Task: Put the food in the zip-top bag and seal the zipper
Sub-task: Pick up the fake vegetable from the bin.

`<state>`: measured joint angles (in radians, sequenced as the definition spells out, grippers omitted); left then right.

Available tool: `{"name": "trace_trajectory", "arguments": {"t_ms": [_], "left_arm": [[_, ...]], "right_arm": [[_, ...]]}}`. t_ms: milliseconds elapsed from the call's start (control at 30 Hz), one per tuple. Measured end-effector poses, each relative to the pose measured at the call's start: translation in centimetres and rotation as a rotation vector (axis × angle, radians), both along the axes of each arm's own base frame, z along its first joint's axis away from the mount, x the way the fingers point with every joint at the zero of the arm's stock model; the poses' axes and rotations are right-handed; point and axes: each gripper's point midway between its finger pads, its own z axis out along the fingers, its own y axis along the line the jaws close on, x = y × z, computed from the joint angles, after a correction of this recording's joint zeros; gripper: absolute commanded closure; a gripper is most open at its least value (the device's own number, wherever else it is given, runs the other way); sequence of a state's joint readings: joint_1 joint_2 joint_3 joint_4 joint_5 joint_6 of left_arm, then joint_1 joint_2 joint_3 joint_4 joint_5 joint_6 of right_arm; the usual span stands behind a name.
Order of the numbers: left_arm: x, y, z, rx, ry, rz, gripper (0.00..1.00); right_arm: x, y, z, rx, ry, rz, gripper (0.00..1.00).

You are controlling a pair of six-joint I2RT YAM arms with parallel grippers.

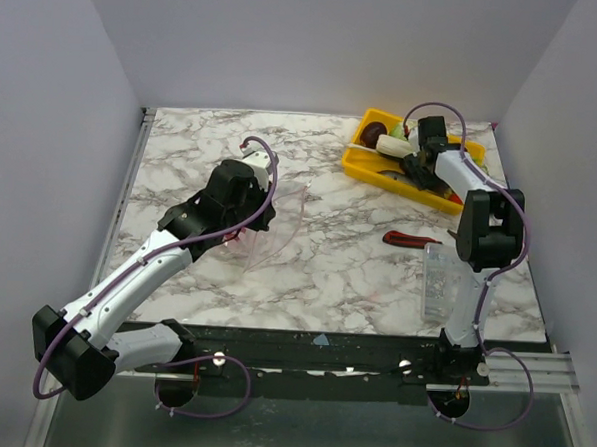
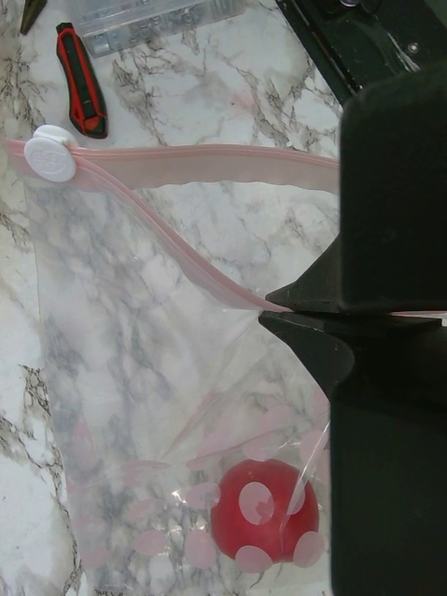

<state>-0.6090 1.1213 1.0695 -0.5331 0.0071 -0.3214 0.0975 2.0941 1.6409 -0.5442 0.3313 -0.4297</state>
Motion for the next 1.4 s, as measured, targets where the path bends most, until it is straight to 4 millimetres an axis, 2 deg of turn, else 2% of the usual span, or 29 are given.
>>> {"name": "trace_trajectory", "arguments": {"t_ms": [100,300,367,467,600,767,900,1000,1067,1200,1300,1400], "left_arm": [[0.0,0.0,0.0,0.000,0.000,0.000,1.00],[-0.1,0.1,0.3,-0.005,-0.007,0.000,1.00],[-0.2,0.1,0.5,-0.010,-0.014,0.000,1.00],[-0.4,0.3,1.1,-0.021,-0.029,0.000,1.00],[-0.7,0.5,1.8,-0.036,-0.051,0.001,1.00],[-1.0,0.9,2.3,-0.049,-0.070,0.005,1.00],[-1.0,0.9,2.5,-0.053,-0.076,0.007,1.00],[-0.9,1.0,2.5,-0.053,-0.076,0.008,1.00],[-0.9,1.0,2.4,-0.053,-0.076,0.008,1.00],[-0.8,1.1,2.4,-0.053,-0.075,0.013,1.00],[-0.7,1.3,2.4,-0.052,-0.075,0.021,1.00],[-0.5,1.5,2.4,-0.051,-0.074,0.028,1.00]], "right_arm": [[-0.2,0.3,0.2,-0.019,0.009,0.019,0.57],[-1.5,1.9,1.8,-0.027,0.020,0.059,0.62],[-2.2,2.8,2.8,-0.027,0.010,0.071,0.72],[-3.6,4.2,4.3,-0.017,0.001,0.079,0.81],[-4.9,6.3,5.0,0.023,-0.009,0.037,0.99],[-7.1,9.0,4.5,0.083,-0.003,-0.083,0.99],[-9.1,11.0,5.0,0.190,-0.043,-0.172,0.99],[-10.7,12.7,6.7,0.327,-0.101,-0.220,0.99],[-10.7,13.7,8.3,0.434,-0.155,-0.249,0.99],[-11.1,17.1,11.2,0.741,-0.224,-0.290,0.99],[-12.2,21.6,12.7,1.043,-0.155,-0.276,0.99],[-14.2,26.1,14.0,1.299,-0.006,-0.247,0.99]]}}
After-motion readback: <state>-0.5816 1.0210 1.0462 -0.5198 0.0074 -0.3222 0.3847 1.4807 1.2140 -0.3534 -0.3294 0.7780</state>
